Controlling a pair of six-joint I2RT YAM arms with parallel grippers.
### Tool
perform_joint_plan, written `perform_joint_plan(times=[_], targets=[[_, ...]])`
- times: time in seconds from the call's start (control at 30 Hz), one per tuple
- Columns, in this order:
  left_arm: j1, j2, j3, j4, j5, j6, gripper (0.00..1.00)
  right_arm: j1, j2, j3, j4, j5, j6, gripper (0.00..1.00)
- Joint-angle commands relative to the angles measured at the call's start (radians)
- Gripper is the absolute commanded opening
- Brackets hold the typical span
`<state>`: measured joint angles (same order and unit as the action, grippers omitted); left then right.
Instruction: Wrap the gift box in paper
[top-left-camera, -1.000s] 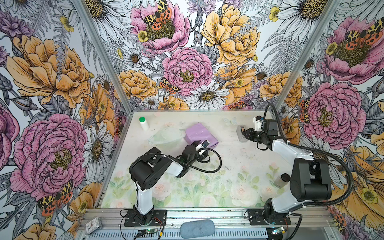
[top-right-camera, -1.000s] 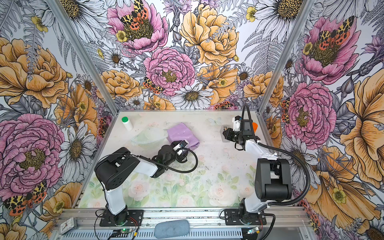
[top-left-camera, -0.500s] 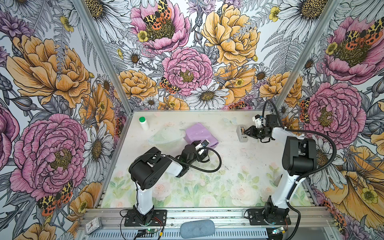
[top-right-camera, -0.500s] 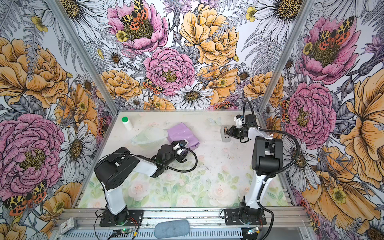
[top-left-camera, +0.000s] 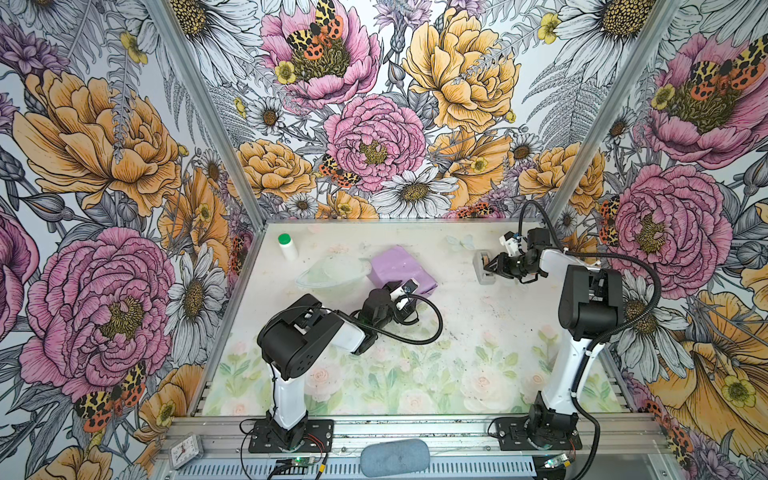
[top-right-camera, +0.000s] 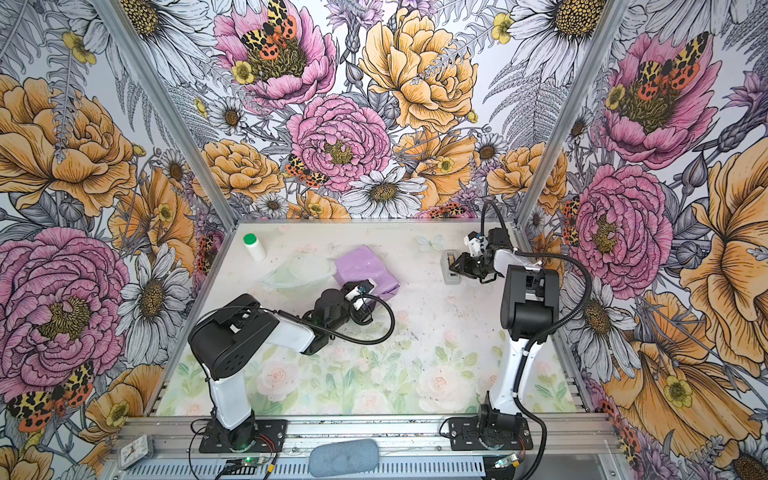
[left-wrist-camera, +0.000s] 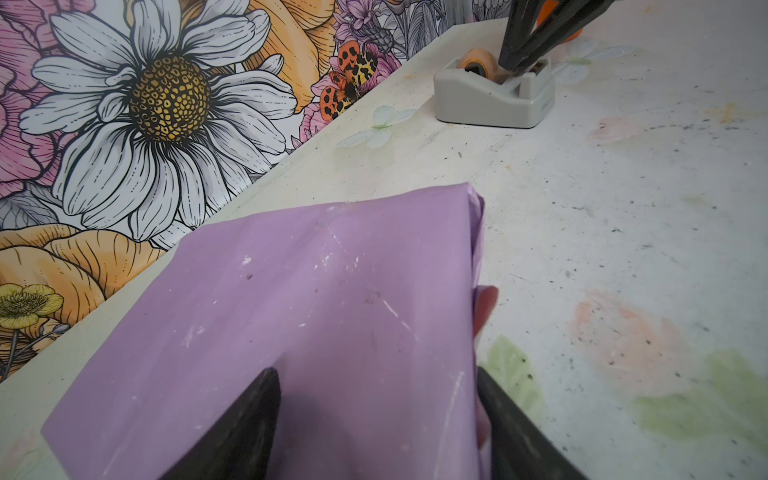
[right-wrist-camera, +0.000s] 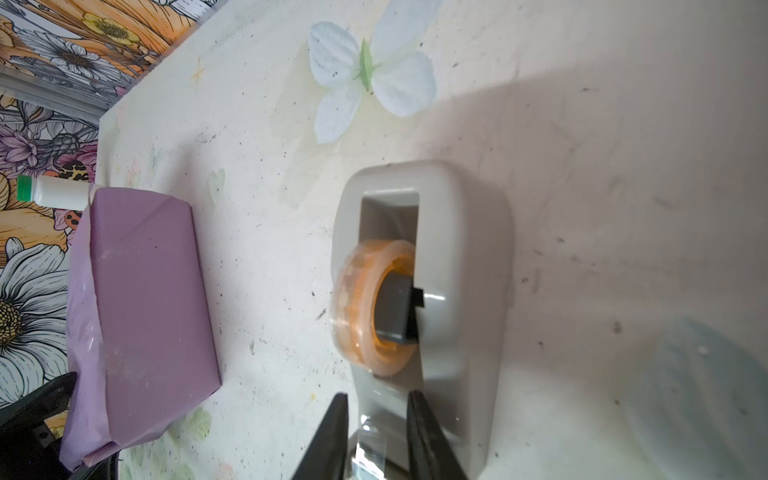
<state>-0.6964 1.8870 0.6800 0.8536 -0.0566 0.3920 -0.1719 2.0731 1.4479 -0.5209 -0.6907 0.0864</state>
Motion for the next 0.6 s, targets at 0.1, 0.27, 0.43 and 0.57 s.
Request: perform_joint_plan(times=[0.1, 0.27, 0.43, 0.57], targets=[[0.015, 0.046, -0.034, -0.218, 0.038, -0.072, 0.71, -0.008, 0.073, 0.069, -0.126, -0.04, -0.054, 0.25], [0.017, 0.046, -0.031, -0.218, 0.043, -0.073, 0.71, -0.015, 0.109, 0.107, -0.154, -0.096, -0.061, 0.24], [0.021, 0.046, -0.032, -0.219, 0.045, -0.069, 0.71, -0.024, 0.136, 0.138, -0.174, -0.125, -0.063, 0.23], [0.021, 0.044, -0.033, -0.218, 0.051, -0.07, 0.71, -0.032, 0.151, 0.154, -0.179, -0.156, -0.066, 0.2]])
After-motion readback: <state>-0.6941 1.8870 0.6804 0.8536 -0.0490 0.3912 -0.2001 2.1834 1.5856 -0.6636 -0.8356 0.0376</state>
